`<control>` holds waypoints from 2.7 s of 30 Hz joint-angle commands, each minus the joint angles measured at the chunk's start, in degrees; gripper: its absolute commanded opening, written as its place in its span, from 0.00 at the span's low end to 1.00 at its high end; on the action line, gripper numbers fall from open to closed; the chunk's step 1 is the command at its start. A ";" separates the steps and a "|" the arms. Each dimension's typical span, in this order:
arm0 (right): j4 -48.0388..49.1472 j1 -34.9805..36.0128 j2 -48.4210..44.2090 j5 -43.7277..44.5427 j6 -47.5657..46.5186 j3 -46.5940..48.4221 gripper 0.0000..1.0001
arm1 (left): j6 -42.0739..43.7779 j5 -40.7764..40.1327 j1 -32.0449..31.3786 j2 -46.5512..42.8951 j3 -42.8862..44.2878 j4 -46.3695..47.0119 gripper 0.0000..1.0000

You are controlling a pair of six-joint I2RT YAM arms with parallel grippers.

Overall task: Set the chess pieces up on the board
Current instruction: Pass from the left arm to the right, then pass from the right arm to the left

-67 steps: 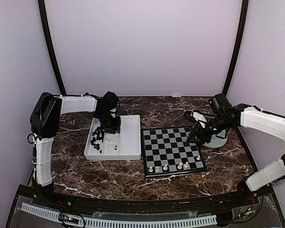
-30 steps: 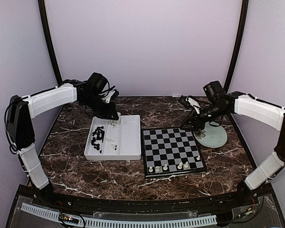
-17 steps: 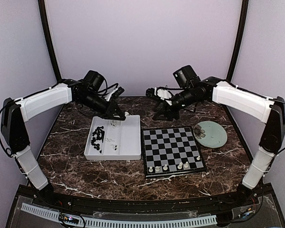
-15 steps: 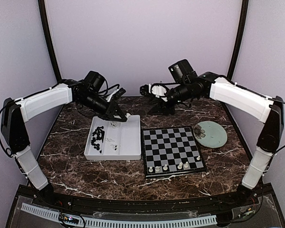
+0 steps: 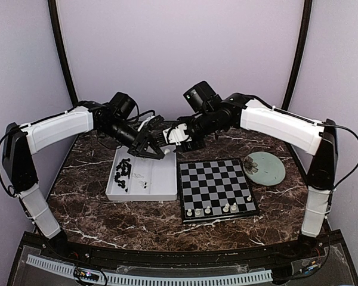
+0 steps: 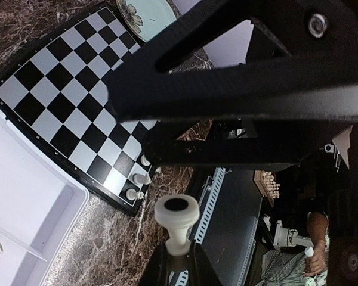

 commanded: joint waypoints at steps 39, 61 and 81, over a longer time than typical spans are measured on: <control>-1.73 7.27 -0.89 7.25 -5.11 -3.04 0.13 | 2.55 3.70 -1.31 3.11 4.07 -5.40 0.13; 8.10 -15.46 -9.79 -45.86 46.16 -17.67 0.12 | -5.90 -30.39 -4.52 -24.80 -21.91 48.37 0.37; 27.00 -17.61 -12.70 -54.69 65.75 -27.67 0.14 | -13.93 -25.23 -13.38 -10.55 -16.45 61.07 0.46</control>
